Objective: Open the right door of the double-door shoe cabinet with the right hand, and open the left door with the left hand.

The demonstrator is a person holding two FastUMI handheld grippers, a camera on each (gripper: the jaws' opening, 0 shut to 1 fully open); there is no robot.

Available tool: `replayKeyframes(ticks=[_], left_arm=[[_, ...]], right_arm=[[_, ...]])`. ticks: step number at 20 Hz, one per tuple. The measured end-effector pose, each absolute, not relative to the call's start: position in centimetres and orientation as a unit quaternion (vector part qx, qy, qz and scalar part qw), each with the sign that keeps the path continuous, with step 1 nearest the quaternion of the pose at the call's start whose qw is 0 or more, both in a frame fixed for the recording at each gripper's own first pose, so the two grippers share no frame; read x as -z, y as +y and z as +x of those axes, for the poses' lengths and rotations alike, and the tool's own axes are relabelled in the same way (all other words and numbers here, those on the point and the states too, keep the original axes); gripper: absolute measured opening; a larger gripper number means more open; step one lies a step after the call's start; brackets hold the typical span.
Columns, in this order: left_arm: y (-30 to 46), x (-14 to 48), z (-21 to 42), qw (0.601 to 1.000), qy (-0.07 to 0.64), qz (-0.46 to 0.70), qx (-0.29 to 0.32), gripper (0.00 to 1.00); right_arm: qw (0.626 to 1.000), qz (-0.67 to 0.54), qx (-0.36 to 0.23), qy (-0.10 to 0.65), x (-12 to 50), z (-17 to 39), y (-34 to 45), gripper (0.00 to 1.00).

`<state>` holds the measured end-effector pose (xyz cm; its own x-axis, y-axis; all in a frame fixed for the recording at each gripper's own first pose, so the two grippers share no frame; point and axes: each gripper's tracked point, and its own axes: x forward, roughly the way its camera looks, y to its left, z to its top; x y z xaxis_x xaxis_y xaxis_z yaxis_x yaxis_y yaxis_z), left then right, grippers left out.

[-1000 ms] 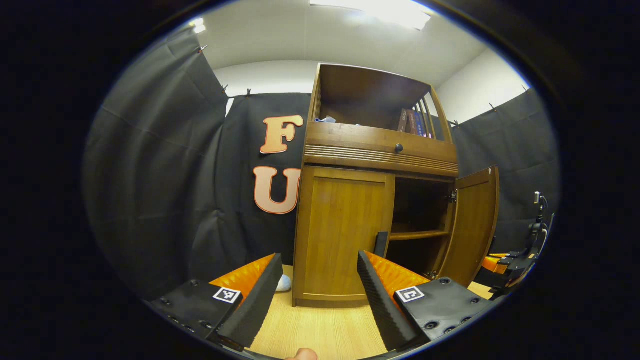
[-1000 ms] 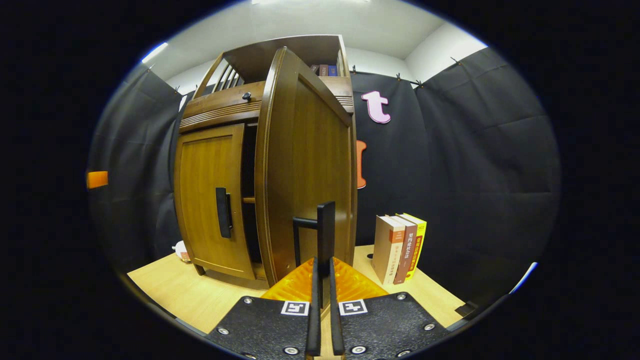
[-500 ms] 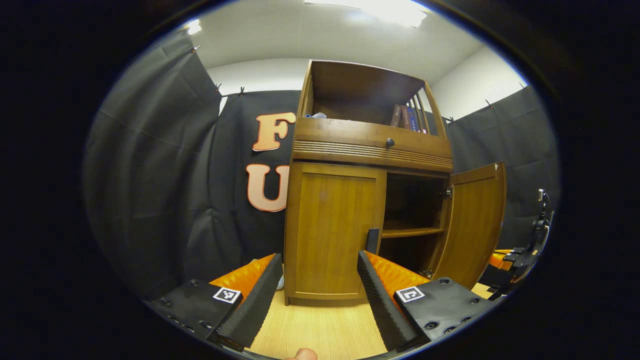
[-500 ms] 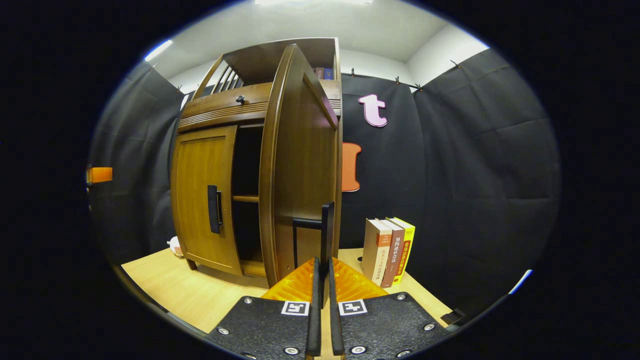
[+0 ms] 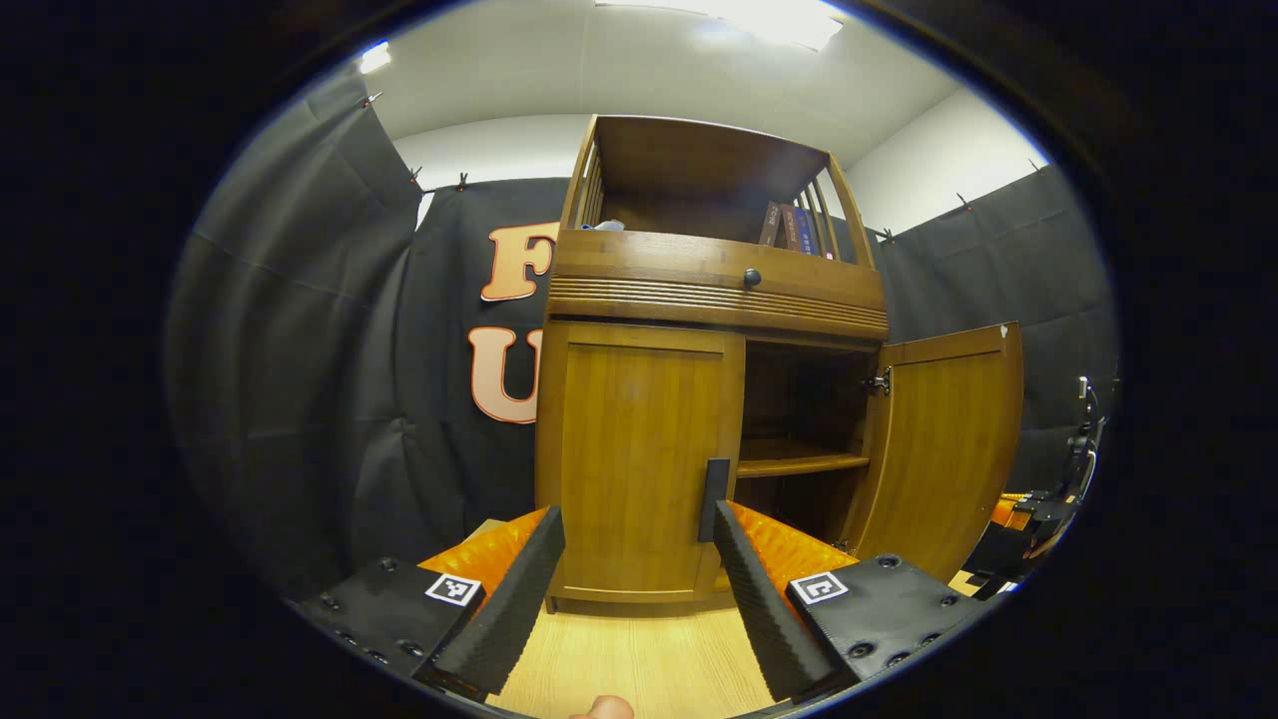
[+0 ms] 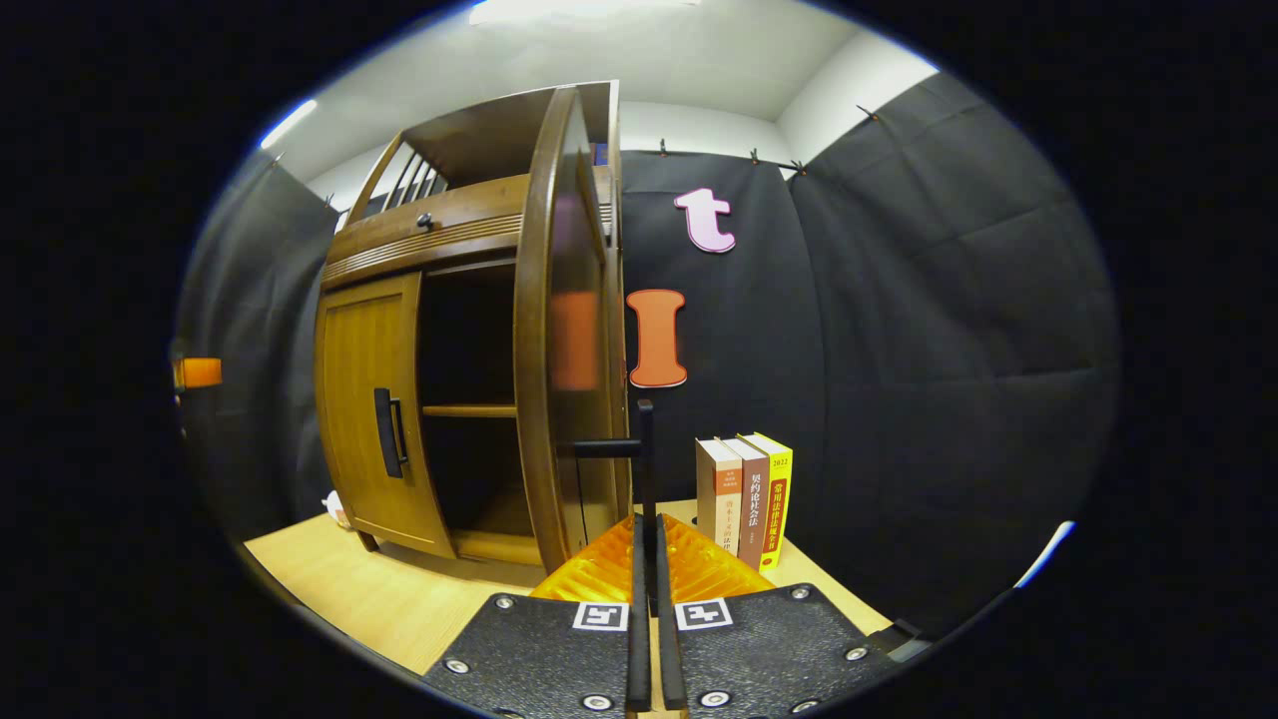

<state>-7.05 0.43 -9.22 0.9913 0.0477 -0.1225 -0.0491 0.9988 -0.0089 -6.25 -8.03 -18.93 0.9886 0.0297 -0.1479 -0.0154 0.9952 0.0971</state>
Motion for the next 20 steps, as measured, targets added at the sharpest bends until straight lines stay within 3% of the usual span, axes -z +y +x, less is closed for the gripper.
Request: replayKeyframes(ticks=[16, 17, 18, 19, 20], left_arm=[[-3.9, 14.2, 0.6, 0.996, 0.081, -0.023, -0.009, 0.94], [-4.2, 14.5, 1.5, 0.997, 0.079, -0.023, -0.009, 0.94], [-4.4, 14.9, 2.3, 0.997, 0.077, -0.022, -0.011, 0.94], [-4.6, 15.3, 3.3, 0.997, 0.076, -0.021, -0.014, 0.94], [-4.9, 15.9, 4.3, 0.997, 0.077, -0.021, -0.015, 0.94]], right_arm=[[0.993, 0.07, -0.027, 0.088, 18.9, -6.2, -10.2, 0.03], [0.994, 0.071, -0.024, 0.084, 18.6, -6.4, -10.6, 0.14], [0.994, 0.073, -0.023, 0.076, 18.1, -6.7, -10.8, 0.15], [0.994, 0.079, -0.022, 0.07, 17.6, -7.2, -11.0, 0.15], [0.995, 0.082, -0.016, 0.062, 17.0, -7.6, -11.4, 0.06]])
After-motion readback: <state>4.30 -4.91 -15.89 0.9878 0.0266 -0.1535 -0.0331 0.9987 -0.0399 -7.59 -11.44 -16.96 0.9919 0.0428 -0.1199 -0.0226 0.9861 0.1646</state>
